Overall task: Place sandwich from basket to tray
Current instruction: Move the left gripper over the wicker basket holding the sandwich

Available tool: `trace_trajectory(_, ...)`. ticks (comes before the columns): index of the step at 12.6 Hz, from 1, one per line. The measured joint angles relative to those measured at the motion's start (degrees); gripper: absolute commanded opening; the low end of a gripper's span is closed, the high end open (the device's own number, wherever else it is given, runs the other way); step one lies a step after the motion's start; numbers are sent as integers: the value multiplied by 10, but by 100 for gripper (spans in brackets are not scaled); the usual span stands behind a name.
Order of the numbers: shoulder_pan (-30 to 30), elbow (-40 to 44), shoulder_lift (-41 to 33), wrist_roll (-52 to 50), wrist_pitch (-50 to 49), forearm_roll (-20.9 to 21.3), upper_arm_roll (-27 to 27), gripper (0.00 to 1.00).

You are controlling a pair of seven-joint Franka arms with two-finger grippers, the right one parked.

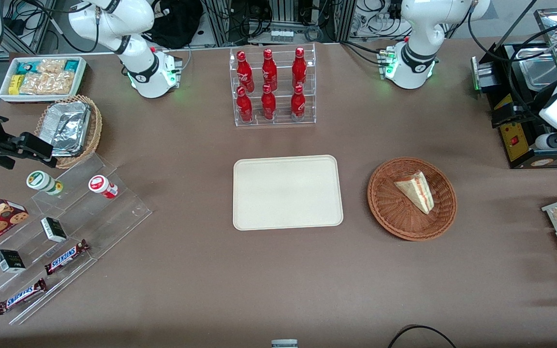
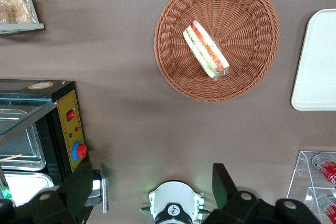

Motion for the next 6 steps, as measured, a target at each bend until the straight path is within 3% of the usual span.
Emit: trace_trajectory(6,-2,-20,10,15,4,-4,-1,100)
